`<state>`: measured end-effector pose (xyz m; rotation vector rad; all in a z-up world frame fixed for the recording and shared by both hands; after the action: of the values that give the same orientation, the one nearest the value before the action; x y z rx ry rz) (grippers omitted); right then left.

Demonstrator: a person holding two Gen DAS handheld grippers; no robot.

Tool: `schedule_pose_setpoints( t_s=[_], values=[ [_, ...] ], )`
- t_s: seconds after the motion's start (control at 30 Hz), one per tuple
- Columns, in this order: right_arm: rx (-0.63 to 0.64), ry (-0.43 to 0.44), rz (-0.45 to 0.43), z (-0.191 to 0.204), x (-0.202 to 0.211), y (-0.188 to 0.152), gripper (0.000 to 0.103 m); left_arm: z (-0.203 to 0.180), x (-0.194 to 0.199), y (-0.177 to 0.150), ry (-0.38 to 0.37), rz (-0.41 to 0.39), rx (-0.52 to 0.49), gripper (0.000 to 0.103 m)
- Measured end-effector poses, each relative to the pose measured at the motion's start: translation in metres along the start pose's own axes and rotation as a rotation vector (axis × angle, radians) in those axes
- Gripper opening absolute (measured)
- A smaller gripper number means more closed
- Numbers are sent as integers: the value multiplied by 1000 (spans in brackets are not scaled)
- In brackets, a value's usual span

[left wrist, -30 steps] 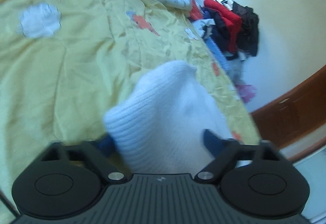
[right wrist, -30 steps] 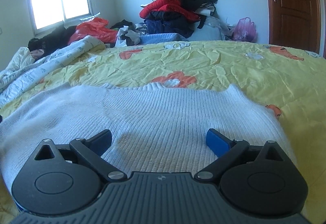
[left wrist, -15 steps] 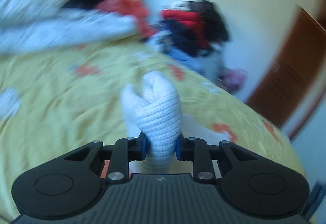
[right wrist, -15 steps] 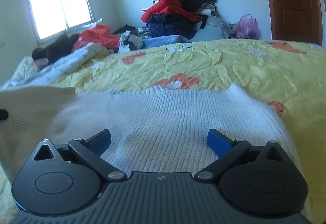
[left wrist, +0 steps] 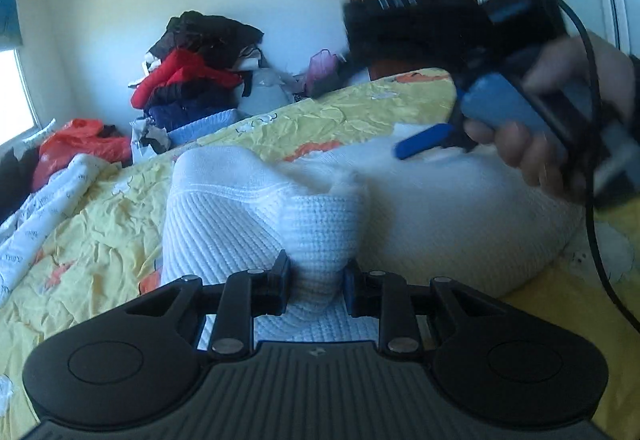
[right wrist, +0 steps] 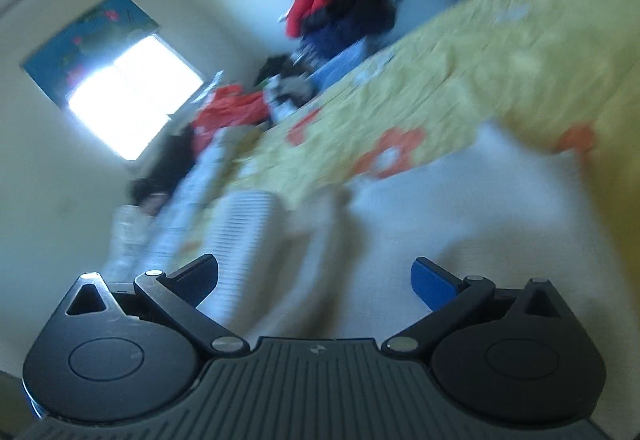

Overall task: Fold small clothes
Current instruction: 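Grasp the sweater edge with the left gripper, then hold the sweater with the left gripper while the right gripper folds it over toward it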

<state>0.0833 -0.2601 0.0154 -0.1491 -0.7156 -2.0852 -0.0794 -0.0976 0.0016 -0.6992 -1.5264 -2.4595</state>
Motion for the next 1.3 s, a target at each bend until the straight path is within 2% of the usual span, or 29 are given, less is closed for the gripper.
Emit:
schedule_pose_setpoints(
  t_s=[0.07,0.1,0.23,0.33,0.47,0.5,0.53,0.57,0.6,0.7,0.77,0.83,0.93,1.0,1.07,1.17,1.23,1.27,1.3],
  values=[
    [-40,58,94,8,-18,5,102,0,2,0,-7,-1,11,25],
    [-46,56,128,10,-27,7,102,0,4,1,-11,-2,19,25],
    [-52,-19,236,12,-71,16,100,5,9,-1,-28,-14,66,25],
    [-32,-37,303,20,-101,15,99,6,14,-1,-35,-25,80,25],
    [4,-84,345,31,-133,14,98,10,16,-2,-44,-36,80,25],
    [23,-97,347,34,-138,13,89,10,16,-3,-43,-35,74,25],
    [53,-113,350,36,-143,12,69,10,14,-3,-38,-34,65,25],
    [96,-126,358,40,-149,10,55,9,14,-3,-28,-34,49,25],
    [133,-121,371,43,-154,9,29,8,13,-2,-15,-34,27,25],
    [242,-118,376,56,-150,11,29,7,17,6,-15,-45,-1,25],
    [271,-80,360,64,-136,22,29,4,21,17,-29,-57,-16,25],
    [297,-46,332,70,-110,40,28,-2,26,34,-69,-92,-25,25],
    [357,-59,286,68,-63,68,29,-24,32,57,-146,-152,-48,25],
    [372,-96,262,53,-31,81,29,-46,34,68,-211,-181,-65,25],
    [365,-147,244,28,-5,87,29,-70,30,71,-268,-177,-92,25],
    [317,-242,234,-22,14,81,29,-105,9,61,-355,-102,-123,25],
    [260,-276,214,-54,19,73,27,-124,-2,51,-360,-91,-170,25],
    [224,-247,178,-63,21,70,27,-130,-2,47,-336,-114,-209,25],
    [181,-223,138,-69,21,68,36,-135,0,46,-313,-134,-248,26]
  ],
)
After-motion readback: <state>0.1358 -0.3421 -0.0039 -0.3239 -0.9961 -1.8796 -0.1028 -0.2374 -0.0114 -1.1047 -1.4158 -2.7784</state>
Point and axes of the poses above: each gripper's, at about its wrist camera, not at the fingertips, and x roughly against the way its jaws point, z to its left, y to its top, the point moved 5 cm from there along -x, roughly the way its jaws point, and after that the axes turned 7 degrees about -x, right-handed, at the moved point
